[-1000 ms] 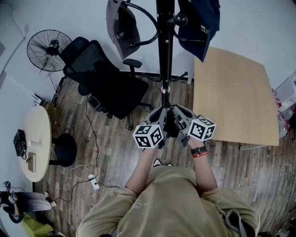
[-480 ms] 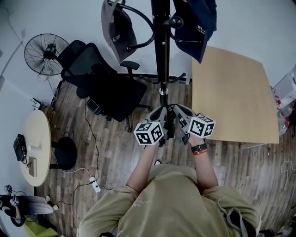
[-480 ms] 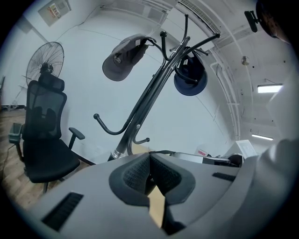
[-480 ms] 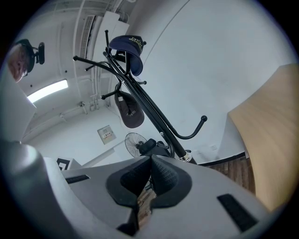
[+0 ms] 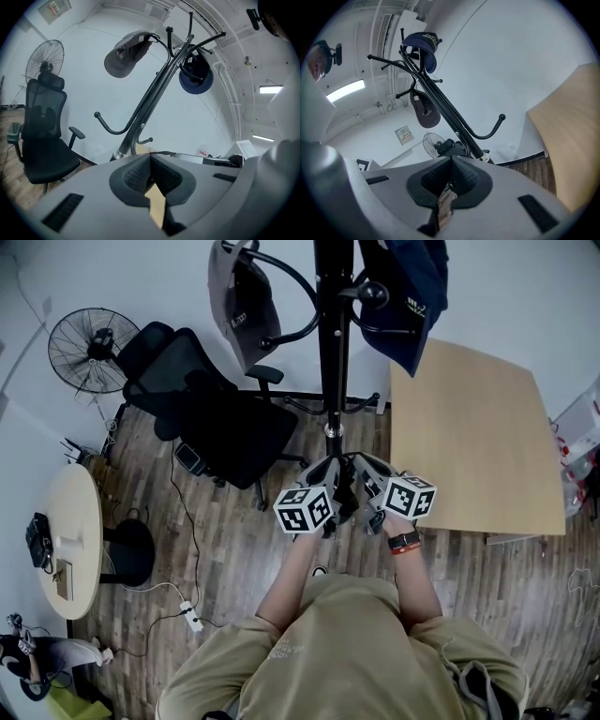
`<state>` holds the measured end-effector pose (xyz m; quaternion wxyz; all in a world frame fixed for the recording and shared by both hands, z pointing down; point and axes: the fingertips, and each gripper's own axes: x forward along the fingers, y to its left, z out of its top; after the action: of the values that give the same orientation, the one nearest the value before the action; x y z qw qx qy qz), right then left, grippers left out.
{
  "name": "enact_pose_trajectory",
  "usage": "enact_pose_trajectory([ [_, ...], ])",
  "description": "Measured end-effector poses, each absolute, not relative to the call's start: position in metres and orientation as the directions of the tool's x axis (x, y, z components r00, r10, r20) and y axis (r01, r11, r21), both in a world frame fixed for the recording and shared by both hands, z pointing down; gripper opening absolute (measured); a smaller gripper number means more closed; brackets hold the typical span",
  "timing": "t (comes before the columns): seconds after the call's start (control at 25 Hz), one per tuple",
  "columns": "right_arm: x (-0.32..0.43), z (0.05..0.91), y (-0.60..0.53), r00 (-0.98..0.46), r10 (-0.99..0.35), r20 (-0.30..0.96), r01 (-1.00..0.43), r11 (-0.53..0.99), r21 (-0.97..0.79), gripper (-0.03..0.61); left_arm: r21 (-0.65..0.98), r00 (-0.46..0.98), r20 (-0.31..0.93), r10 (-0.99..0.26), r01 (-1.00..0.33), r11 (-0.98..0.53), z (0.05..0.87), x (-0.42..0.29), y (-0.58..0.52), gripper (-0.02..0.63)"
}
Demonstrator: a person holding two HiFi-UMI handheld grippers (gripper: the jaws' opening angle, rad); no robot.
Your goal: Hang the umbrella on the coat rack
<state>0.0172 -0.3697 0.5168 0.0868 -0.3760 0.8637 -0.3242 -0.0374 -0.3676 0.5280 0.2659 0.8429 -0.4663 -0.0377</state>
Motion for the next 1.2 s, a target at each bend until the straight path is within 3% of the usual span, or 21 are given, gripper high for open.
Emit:
enact_pose_trajectory([
  [1.2, 0.009, 0.56, -0.419, -0.705, -0.684, 0.186, -0.606, 0.445, -0.659, 0.017, 0.522, 0.56, 0.261, -0.786, -0.767, -0.373, 0.574, -0.044, -0.419, 0.023],
])
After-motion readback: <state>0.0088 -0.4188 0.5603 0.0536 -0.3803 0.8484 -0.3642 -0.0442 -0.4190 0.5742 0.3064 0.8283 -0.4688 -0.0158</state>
